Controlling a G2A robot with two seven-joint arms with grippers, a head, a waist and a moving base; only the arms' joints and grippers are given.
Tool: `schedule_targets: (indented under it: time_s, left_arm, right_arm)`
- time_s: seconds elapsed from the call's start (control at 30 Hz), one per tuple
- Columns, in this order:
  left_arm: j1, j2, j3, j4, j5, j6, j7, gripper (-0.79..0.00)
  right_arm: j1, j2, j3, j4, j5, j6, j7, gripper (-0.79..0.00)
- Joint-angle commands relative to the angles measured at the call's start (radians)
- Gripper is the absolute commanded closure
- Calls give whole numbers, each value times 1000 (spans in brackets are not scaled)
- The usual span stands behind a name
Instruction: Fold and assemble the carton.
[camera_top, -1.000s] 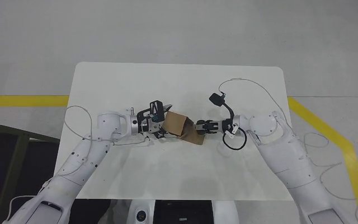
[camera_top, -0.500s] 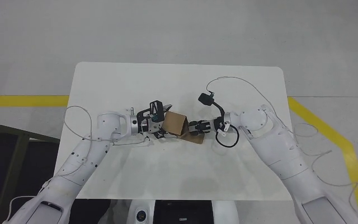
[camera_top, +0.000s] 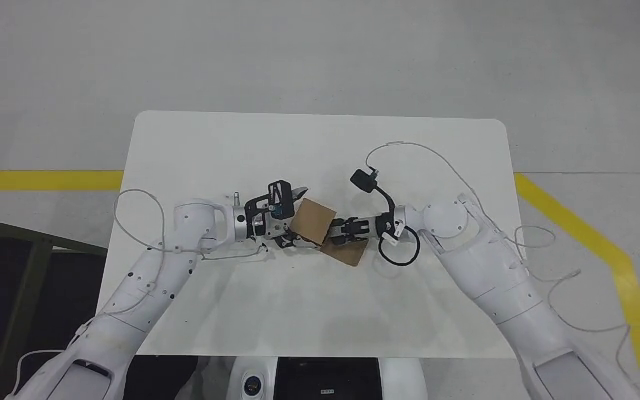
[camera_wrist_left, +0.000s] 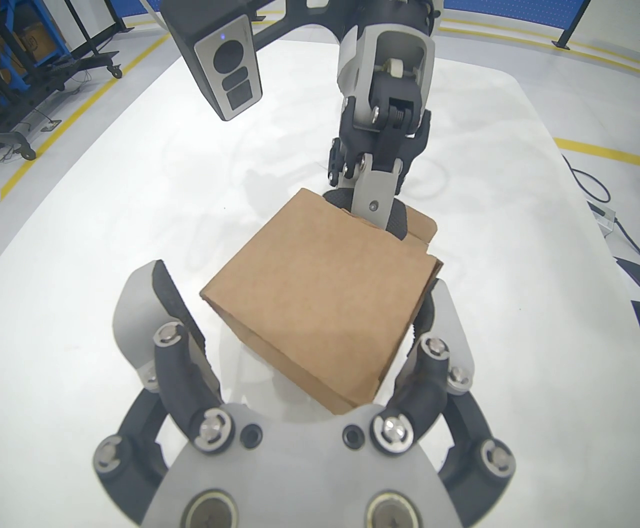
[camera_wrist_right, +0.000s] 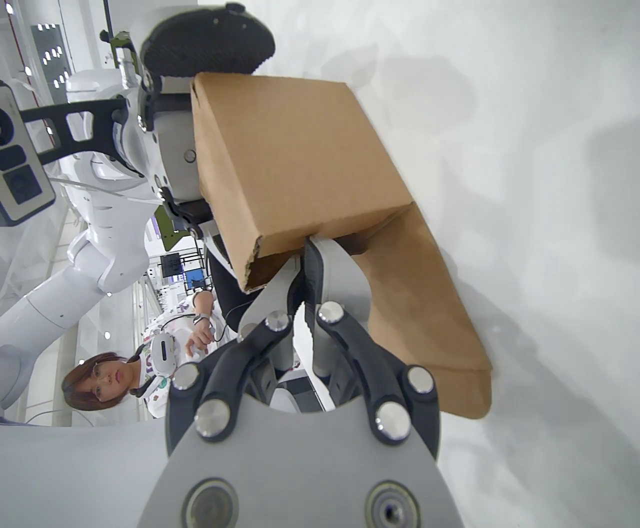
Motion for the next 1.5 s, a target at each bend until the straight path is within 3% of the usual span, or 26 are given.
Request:
schedule_targets:
  time_s: [0.0, 1.03, 1.27, 1.47]
  left_arm:
    - [0, 0, 0, 0, 3, -1, 0, -785]
    - [6, -1, -2, -4, 10, 0, -5, -785]
    - [8, -2, -6, -3, 7, 2, -6, -785]
    - [9, -2, -8, -4, 5, 7, -10, -785]
  right_arm:
    - [2, -3, -5, 9, 3, -6, -9, 0]
    - [71, -63, -95, 146, 67, -108, -50, 0]
    - [44, -40, -40, 113, 50, -95, -18, 0]
    - [-20, 1, 49, 3, 11, -30, 25, 0]
